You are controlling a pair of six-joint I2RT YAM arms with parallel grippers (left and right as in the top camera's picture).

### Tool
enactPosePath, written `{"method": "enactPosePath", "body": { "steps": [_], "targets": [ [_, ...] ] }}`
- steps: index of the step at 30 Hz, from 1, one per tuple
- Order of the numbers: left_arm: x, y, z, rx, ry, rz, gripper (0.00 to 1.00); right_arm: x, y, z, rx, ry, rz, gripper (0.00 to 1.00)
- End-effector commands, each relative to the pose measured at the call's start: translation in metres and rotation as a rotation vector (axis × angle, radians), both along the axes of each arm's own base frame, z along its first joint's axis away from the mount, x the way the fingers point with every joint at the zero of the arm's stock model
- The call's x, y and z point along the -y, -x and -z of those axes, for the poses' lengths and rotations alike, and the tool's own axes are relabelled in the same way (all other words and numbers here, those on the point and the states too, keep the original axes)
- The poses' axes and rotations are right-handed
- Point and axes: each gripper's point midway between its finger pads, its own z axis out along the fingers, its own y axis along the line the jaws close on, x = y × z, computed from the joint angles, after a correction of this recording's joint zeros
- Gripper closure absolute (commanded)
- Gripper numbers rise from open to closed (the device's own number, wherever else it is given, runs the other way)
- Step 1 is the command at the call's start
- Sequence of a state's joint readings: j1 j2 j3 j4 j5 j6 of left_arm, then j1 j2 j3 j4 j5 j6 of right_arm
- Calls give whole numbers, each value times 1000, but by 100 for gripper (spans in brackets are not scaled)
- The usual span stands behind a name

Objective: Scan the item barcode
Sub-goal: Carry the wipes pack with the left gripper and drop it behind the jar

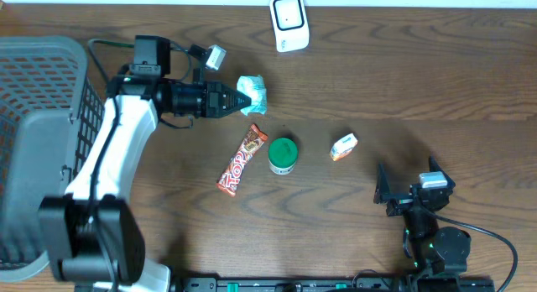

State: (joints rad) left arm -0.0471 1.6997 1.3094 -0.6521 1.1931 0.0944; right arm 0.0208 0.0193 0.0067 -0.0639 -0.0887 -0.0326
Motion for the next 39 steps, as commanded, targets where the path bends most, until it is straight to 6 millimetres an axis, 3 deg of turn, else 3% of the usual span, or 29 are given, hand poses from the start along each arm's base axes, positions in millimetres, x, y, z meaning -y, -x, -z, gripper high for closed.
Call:
{"method": "enactPosePath", "body": {
  "steps": [1, 9, 20, 27, 31, 34, 37, 39],
  "targets": [
    [10, -1, 9, -35, 100, 64, 93, 2, 0, 1, -5, -13, 12, 1],
    [28, -8, 64, -141, 96, 105, 93, 2, 0, 1, -5, -13, 12, 1],
    [56, -6, 98, -158, 150, 191, 93, 2, 0, 1, -5, -13, 12, 1],
    [56, -7, 138, -218, 64, 166, 93, 2, 0, 1, -5, -13, 12, 1],
    [41, -15, 172, -312, -113, 56, 92, 2, 0, 1, -5, -13, 12, 1],
    [22, -24, 193, -363, -247, -51, 83, 2, 0, 1, -5, -13, 12, 1],
    [6, -31, 204, -399, -320, -132, 48, 2, 0, 1, -5, -12, 12, 1],
    [-4, -35, 209, -421, -356, -184, 36, 2, 0, 1, -5, -13, 12, 1]
  ]
}}
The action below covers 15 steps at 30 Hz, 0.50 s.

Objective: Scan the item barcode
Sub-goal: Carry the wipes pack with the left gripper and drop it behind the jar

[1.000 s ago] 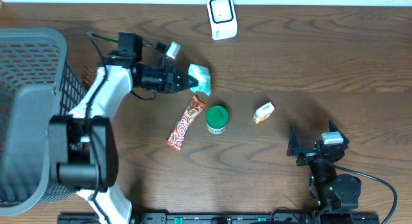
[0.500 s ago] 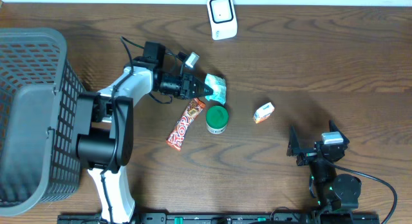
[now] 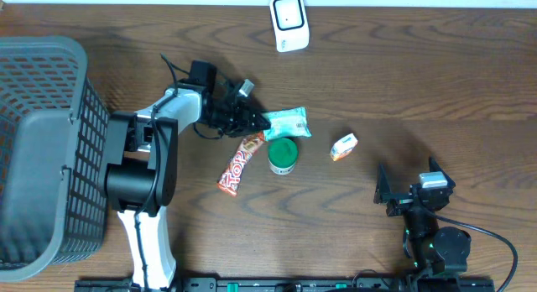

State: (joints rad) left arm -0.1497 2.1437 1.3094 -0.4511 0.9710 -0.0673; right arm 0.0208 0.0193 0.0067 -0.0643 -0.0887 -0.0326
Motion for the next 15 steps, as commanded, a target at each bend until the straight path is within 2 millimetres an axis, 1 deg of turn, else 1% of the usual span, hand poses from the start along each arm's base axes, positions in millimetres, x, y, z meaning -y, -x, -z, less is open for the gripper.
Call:
{"method": "enactPosePath", "body": {
  "steps": [1, 3, 5, 7, 10, 12, 13, 15],
  "targets": [
    [-31, -13, 23, -57, -172, -131, 34, 2, 0, 1, -5, -13, 12, 1],
    [-37, -16, 22, -73, -188, -170, 32, 2, 0, 1, -5, -13, 12, 1],
    [-39, -18, 15, -63, -187, -179, 32, 2, 0, 1, -5, -13, 12, 1],
    [-39, -21, 4, -34, -185, -183, 28, 2, 0, 1, -5, -13, 12, 1],
    [-42, -28, -21, 18, -195, -216, 26, 2, 0, 1, -5, -13, 12, 1],
    [-44, -34, -46, 82, -196, -232, 22, 2, 0, 1, -5, -13, 12, 1],
    [-43, -37, -63, 120, -185, -237, 20, 2, 0, 1, -5, -13, 12, 1],
    [-42, -39, -98, 196, -164, -249, 19, 2, 0, 1, -5, -13, 12, 1]
  ]
}}
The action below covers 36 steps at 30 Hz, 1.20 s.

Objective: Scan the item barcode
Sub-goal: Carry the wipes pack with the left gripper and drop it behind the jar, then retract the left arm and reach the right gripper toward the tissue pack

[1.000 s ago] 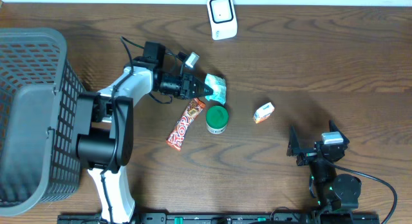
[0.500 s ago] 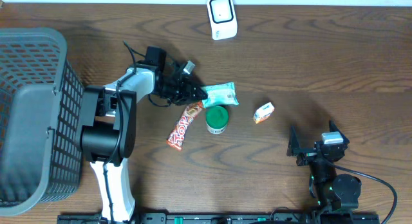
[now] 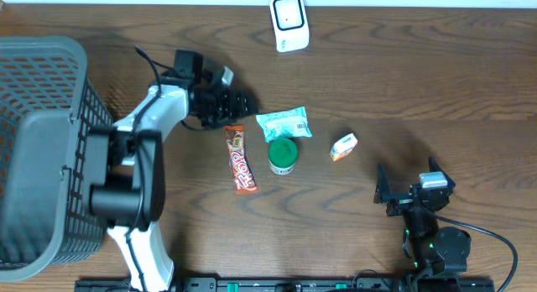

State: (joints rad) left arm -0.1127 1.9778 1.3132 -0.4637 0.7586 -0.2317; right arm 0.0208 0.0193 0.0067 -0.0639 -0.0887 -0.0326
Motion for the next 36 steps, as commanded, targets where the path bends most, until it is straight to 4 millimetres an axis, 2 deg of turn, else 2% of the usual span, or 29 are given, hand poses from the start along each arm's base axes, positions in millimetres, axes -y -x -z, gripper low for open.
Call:
{"method": "enactPosePath", "body": {
  "steps": [1, 5, 8, 11, 16, 18, 20, 22, 24, 27, 29, 32, 36],
  "targets": [
    [-4, -9, -74, 175, -4, -37, 18, 2, 0, 1, -5, -12, 12, 1],
    [4, 6, -145, 335, 22, -19, 16, 2, 0, 1, -5, -13, 12, 1],
    [8, 28, -199, 465, 34, -7, 16, 2, 0, 1, -5, -13, 12, 1],
    [-3, 47, -246, 603, -33, -71, 16, 2, 0, 1, -5, -13, 12, 1],
    [-64, 84, -335, 865, -208, -457, 16, 2, 0, 1, -2, -13, 11, 1],
    [-87, 106, -372, 978, -235, -582, 16, 2, -1, -9, 36, -19, 8, 1],
    [-118, 135, -414, 1098, -243, -747, 16, -7, 0, -12, 42, -56, -43, 1],
    [-150, 164, -448, 1185, -242, -916, 16, 0, -1, -18, 71, -45, 1, 1],
    [-182, 192, -472, 1244, -241, -1086, 16, -12, 1, -26, 89, -128, -71, 1],
    [-217, 229, -501, 1322, -283, -1270, 16, -54, 16, -38, 93, -189, -330, 1],
    [-226, 241, -511, 1361, -348, -1294, 16, -60, 19, -30, -5, -268, -357, 1],
    [-230, 247, -517, 1385, -429, -1277, 15, -62, 22, -15, -164, -294, -347, 1],
    [-230, 247, -517, 1393, -493, -1250, 16, -57, 19, -21, -345, -293, -292, 1]
  ]
}}
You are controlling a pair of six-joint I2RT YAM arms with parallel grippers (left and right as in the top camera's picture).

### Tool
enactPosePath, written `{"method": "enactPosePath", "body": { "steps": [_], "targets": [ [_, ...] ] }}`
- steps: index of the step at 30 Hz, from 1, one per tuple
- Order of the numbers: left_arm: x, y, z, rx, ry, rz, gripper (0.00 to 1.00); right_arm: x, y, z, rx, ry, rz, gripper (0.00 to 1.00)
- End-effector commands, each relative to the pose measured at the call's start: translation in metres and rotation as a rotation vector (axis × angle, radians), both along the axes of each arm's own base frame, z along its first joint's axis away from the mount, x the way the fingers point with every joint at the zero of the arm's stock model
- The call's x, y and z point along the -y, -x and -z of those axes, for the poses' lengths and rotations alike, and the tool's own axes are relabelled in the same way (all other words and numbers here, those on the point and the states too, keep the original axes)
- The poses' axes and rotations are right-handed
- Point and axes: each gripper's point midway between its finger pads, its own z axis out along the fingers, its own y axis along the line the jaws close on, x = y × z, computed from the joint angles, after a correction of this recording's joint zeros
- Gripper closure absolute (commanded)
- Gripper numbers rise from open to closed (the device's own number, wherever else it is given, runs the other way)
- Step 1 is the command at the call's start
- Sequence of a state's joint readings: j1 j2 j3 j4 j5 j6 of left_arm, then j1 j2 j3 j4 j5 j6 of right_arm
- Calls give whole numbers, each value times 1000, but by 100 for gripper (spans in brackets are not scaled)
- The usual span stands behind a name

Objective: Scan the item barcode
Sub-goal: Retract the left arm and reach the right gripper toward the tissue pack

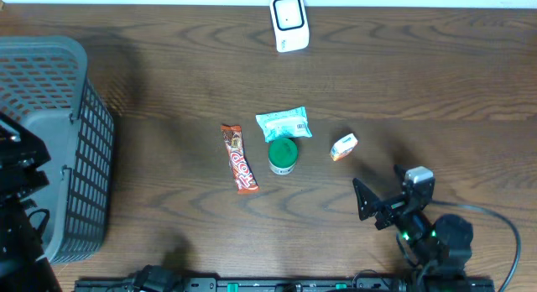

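The white barcode scanner (pixel 288 22) stands at the far edge of the table. In the middle lie a teal packet (pixel 284 122), a green-lidded cup (pixel 282 155) just below it, a red-brown chocolate bar (pixel 238 159) to the left and a small orange-and-white carton (pixel 343 146) to the right. My right gripper (pixel 367 204) sits low at the near right, pointing left, open and empty, a short way below the carton. My left arm (pixel 17 170) is a dark shape at the far left edge over the basket; its fingers cannot be made out.
A large grey mesh basket (pixel 80 116) fills the left side of the table. Bare brown wood lies between the basket and the chocolate bar and between the items and the scanner.
My left arm has left the spot beside the chocolate bar's top end and is now at the far left edge over the basket. The right arm has shifted left and turned. The items lie unchanged.
My left gripper first held the teal packet up at the middle left. Then the packet lay above the green cup with the gripper at its left end. Then the gripper was off it and the chocolate bar lay turned more upright. Now the left arm is withdrawn.
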State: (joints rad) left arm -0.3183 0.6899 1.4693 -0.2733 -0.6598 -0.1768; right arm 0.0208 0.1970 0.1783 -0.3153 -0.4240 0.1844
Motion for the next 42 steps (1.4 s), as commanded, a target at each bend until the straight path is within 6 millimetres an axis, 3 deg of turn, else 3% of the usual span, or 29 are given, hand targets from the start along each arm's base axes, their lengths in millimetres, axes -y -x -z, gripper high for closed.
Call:
{"method": "enactPosePath", "body": {
  "steps": [1, 6, 11, 15, 16, 18, 20, 22, 26, 31, 42],
  "targets": [
    [-7, -1, 3, -61, -70, -82, 16, 1, -5, -35, -92, -14, 7, 1],
    [-7, -1, 4, -87, -117, -98, 16, 2, -14, -51, -430, 83, -32, 1],
    [-12, -1, 11, -133, -135, -136, 15, -3, -29, -80, -698, 128, -128, 1],
    [-13, -3, 21, -187, -148, -152, 15, -9, -45, -81, -851, 93, -163, 1],
    [-13, -4, 23, -195, -151, -152, 15, -10, -54, -79, -856, 76, -162, 3],
    [-13, -3, 23, -192, -150, -151, 15, -18, -68, -76, -896, -28, -129, 17],
    [-13, -3, 23, -193, -150, -152, 15, -20, -75, -66, -1016, -159, -10, 27],
    [-13, -4, 23, -194, -150, -151, 15, -19, -78, -55, -1134, -260, 118, 19],
    [-13, -4, 23, -194, -148, -148, 15, -11, -81, -30, -1309, -383, 370, 23],
    [-12, -5, 26, -191, -125, -137, 15, 5, -76, 7, -1445, -376, 706, 16],
    [-12, -5, 27, -192, -120, -135, 15, -19, -89, 61, -1469, -278, 914, 15]
  ]
}}
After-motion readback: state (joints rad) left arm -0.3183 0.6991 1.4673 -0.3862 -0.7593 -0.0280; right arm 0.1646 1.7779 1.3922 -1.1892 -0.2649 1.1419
